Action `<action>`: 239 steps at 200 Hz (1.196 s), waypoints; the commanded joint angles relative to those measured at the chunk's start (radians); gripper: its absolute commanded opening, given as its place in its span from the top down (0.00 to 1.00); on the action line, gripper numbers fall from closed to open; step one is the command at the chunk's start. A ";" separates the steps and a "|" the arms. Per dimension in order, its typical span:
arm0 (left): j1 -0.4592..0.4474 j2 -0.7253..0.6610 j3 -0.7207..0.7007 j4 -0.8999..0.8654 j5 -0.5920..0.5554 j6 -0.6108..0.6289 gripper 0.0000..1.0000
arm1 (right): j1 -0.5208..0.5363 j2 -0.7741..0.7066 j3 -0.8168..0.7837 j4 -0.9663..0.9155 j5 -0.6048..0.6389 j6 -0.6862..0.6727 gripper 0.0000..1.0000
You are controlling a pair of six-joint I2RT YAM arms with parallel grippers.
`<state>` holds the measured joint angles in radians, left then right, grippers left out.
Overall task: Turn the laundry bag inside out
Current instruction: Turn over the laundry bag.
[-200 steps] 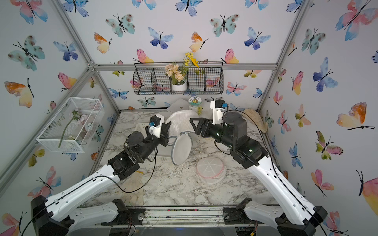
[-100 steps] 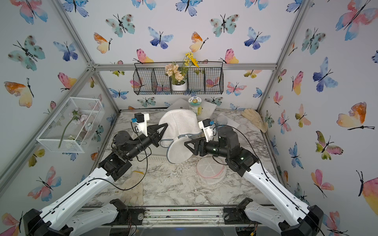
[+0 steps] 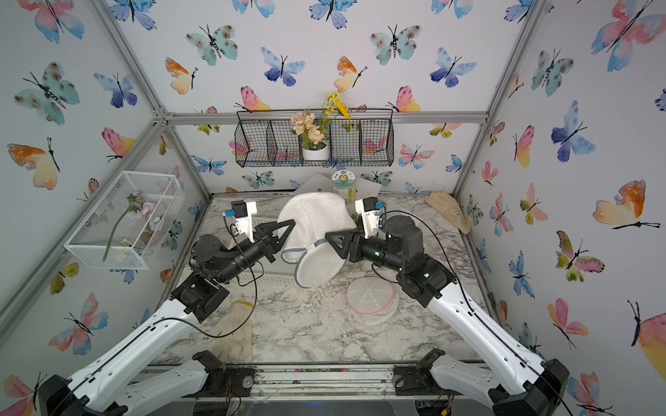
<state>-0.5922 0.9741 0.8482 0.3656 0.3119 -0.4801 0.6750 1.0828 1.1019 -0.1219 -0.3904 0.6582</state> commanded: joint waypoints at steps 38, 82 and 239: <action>0.019 -0.023 -0.019 -0.024 0.004 -0.038 0.81 | 0.000 0.002 -0.016 0.109 -0.056 0.017 0.93; 0.018 -0.091 -0.034 -0.198 -0.233 0.024 0.28 | 0.000 0.015 0.027 0.029 -0.009 0.023 0.98; -0.041 0.038 0.100 -0.382 0.275 0.755 0.19 | -0.002 0.158 0.095 0.162 -0.366 0.065 0.98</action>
<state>-0.6304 0.9825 0.9073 0.0475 0.4706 0.1459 0.6746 1.2308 1.1595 -0.0463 -0.6262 0.7078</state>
